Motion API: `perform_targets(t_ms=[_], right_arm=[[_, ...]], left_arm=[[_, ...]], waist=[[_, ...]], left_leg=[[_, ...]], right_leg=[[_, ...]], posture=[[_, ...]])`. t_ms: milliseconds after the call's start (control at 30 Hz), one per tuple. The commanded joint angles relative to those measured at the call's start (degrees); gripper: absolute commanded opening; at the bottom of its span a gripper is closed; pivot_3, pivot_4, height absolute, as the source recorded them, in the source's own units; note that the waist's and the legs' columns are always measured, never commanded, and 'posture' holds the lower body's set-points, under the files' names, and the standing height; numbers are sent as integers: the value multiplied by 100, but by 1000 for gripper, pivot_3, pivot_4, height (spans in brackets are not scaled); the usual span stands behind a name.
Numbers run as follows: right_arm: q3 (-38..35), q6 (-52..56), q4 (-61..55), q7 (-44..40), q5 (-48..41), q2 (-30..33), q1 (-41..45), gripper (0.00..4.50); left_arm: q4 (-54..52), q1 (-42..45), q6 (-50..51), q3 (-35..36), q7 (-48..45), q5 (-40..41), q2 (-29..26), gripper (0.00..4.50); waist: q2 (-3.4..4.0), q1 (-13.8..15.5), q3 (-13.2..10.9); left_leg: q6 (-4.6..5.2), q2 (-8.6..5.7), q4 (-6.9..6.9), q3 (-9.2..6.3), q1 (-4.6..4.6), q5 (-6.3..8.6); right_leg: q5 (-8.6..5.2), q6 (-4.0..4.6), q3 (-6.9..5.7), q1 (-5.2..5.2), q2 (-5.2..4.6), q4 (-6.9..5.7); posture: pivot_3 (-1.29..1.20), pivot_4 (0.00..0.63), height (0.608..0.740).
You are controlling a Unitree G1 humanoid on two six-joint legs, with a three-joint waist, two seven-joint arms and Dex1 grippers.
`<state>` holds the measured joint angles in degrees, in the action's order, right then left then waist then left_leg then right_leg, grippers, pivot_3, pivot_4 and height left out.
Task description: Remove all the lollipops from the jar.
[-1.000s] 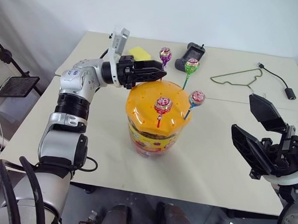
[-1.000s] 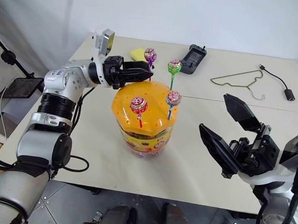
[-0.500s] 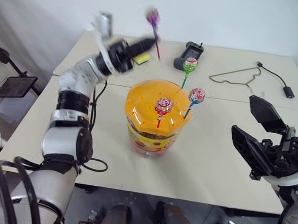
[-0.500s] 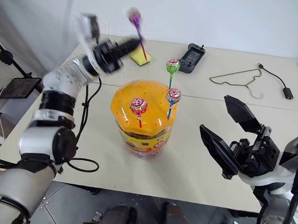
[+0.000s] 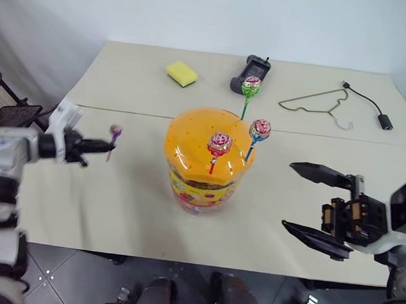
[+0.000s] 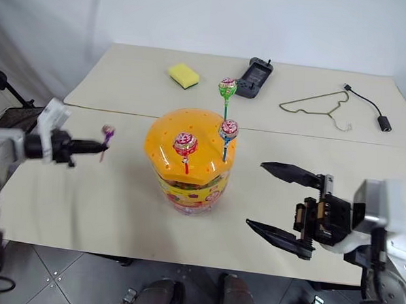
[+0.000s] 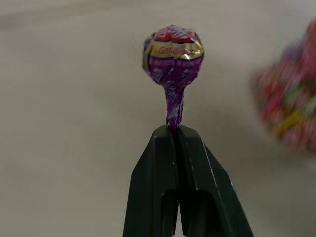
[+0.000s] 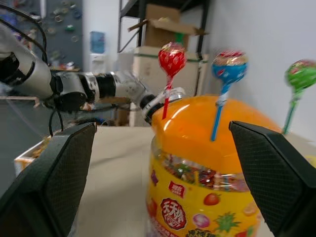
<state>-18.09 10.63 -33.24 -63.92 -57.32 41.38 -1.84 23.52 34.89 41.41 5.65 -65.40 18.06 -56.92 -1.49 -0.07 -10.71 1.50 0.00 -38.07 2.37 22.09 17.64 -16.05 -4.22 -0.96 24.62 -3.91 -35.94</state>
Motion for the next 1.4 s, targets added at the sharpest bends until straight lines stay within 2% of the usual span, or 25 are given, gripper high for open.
perform_targets(t_ms=[33, 167, 267, 400, 533, 567, 633, 667, 700, 800, 933, 1000, 1233, 1333, 1400], right_arm=[[46, 164, 276, -344, 332, 306, -13, 4500], [36, 246, 537, -449, 456, 350, 44, 4500], [30, 301, 623, -519, 567, 408, 62, 4500], [-83, 318, 720, -500, 635, 396, 73, 4500], [-340, 255, 631, -346, 653, 406, 117, 4500], [-414, 320, 527, -158, 533, 378, 214, 4500], [-504, 457, 430, 248, 258, 221, 350, 4500], [-520, 536, 414, 424, 148, 155, 395, 4500], [-500, 624, 392, 591, 108, 119, 436, 4500], [-352, 756, 317, 809, 102, 76, 630, 4500], [57, 1268, 76, 1240, -56, 168, 1076, 4500], [261, 1354, -12, 1289, 63, 148, 1242, 4500], [999, 1659, -6, 1807, 310, -204, 2092, 4500], [1073, 1711, 88, 1861, 354, -279, 2245, 3898], [1173, 1729, 178, 1853, 432, -335, 2398, 3197]], left_arm=[[-1271, -1022, 522, 634, 332, 318, -95, 8], [-2164, -2100, 626, 1034, 491, 576, 104, 8], [-2472, -2456, 552, 1121, 504, 676, 118, 708], [-2286, -2444, 326, 1303, 683, 724, 221, 1937], [-2015, -2446, -303, 1284, 104, 836, 193, 3153], [-1787, -2335, -781, 1409, -219, 911, 219, 3418], [-1452, -1991, -1424, 1772, -706, 1297, 379, 4015], [-1398, -1804, -1344, 1927, -811, 1580, 435, 4335], [-1423, -1629, -969, 2066, -1016, 2015, 445, 4460], [-1628, -1325, -142, 2286, -1209, 2920, 506, 4460], [-2547, -1077, 397, 2534, -581, 4050, 1083, 4460], [-2918, -1216, 756, 2532, -456, 4436, 1151, 4460], [-3176, -1311, 548, 2436, -158, 4648, 1568, 4460], [-3218, -1352, 552, 2367, -153, 4635, 1558, 4500], [-3226, -1359, 471, 2329, -183, 4606, 1598, 4500]], waist=[[5, 36, 0], [4, 101, 1], [9, 101, 1], [9, 88, 1], [12, 50, 2], [12, 35, 2], [13, 2, 2], [12, -2, 1], [12, -2, 2], [19, -15, 4], [27, -17, 4], [25, -12, 4], [26, -19, 5], [26, -14, 5], [26, -15, 5]], left_leg=[[3, -10, 2, -6, 0, 2], [15, -27, 2, -20, 5, 5], [15, -27, 4, -16, 7, 3], [8, -26, 7, -18, 5, -2], [9, -26, 8, -17, 4, -2], [9, -26, 9, -17, 5, -2], [6, -26, 11, -17, 5, -3], [3, -26, 12, -17, 4, -5], [1, -24, 11, -18, 4, -6], [2, -25, 10, -18, 5, -6], [3, -25, 10, -14, 3, -5], [3, -25, 4, -16, 4, -5], [-3, -26, 2, -15, -3, -14], [-3, -26, 2, -15, -2, -14], [-1, -26, 2, -15, -1, -13]], right_leg=[[0, 1, -2, 0, -14, 2], [-5, 8, -4, -9, -35, 27], [-9, 15, -5, -9, -36, 38], [-12, 20, -10, -7, -35, 32], [-12, 20, -11, -7, -36, 32], [-12, 20, -11, -6, -36, 32], [-12, 20, -14, -4, -36, 32], [-12, 20, -16, -4, -36, 30], [-12, 21, -20, -4, -36, 31], [-11, 20, -22, -5, -37, 28], [-9, 15, -25, -4, -38, 23], [-7, 13, -27, -4, -38, 17], [-7, 12, -28, -4, -34, 6], [-7, 13, -28, -4, -34, 7], [-7, 13, -28, -4, -34, 8]], posture=[[0, 150, 740], [0, 150, 740], [0, 150, 740], [0, 150, 740], [0, 150, 740], [0, 150, 740], [0, 150, 740], [0, 150, 740], [0, 150, 740], [0, 150, 740], [0, 150, 740], [0, 150, 740], [0, 150, 740], [0, 150, 740], [0, 150, 740]])
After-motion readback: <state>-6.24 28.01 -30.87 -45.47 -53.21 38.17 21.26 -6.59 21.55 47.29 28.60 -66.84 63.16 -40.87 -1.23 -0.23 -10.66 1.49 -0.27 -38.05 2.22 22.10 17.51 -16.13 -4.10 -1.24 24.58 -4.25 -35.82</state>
